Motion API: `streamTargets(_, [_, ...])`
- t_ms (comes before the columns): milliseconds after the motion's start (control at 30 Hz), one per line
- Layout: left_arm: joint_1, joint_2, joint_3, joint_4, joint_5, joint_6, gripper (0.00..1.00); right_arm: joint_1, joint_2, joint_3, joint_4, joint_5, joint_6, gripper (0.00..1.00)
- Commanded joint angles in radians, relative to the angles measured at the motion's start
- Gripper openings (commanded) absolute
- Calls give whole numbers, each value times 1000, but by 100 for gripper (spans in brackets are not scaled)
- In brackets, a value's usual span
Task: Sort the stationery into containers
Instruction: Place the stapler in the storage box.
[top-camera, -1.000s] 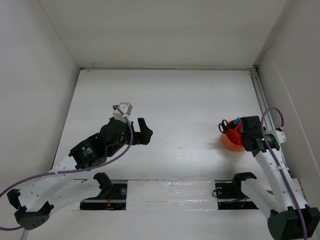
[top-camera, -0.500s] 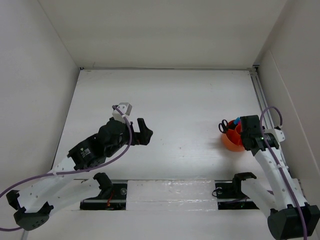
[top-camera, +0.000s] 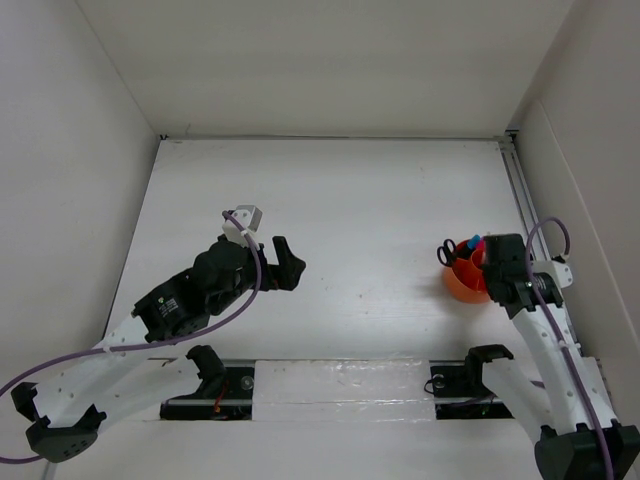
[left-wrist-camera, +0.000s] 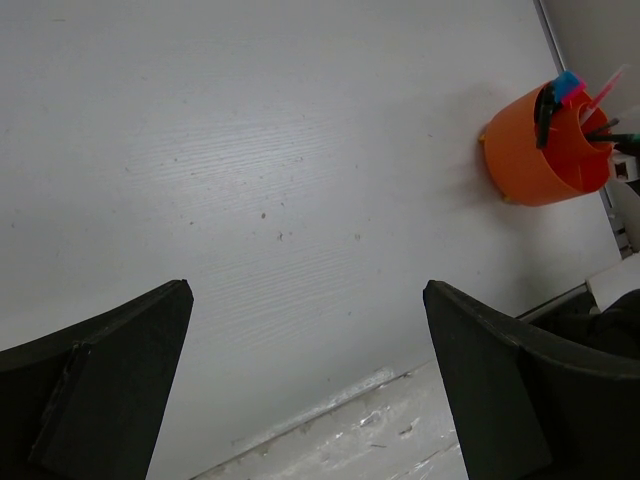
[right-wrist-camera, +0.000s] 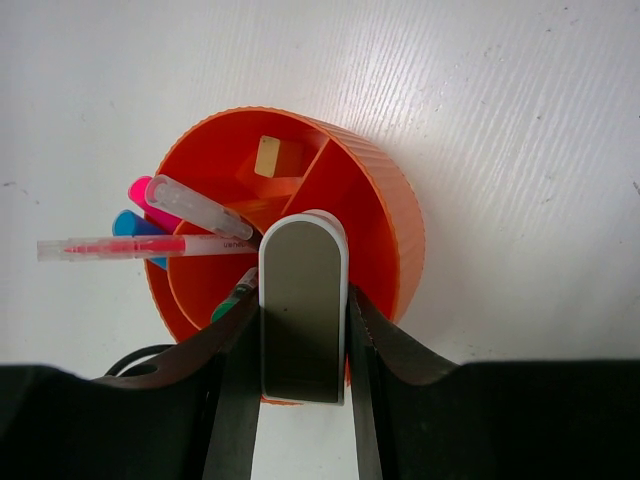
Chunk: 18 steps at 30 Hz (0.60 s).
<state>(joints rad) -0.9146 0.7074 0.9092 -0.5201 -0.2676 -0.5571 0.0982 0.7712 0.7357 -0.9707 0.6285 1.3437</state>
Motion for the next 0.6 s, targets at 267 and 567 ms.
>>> streamTargets(267, [-3, -11, -4, 28, 4, 14, 100, -5, 23, -2, 1, 5, 18, 0])
streamTargets(567, [-3, -11, -4, 28, 4, 14, 100, -5, 23, 7, -8, -4, 18, 8])
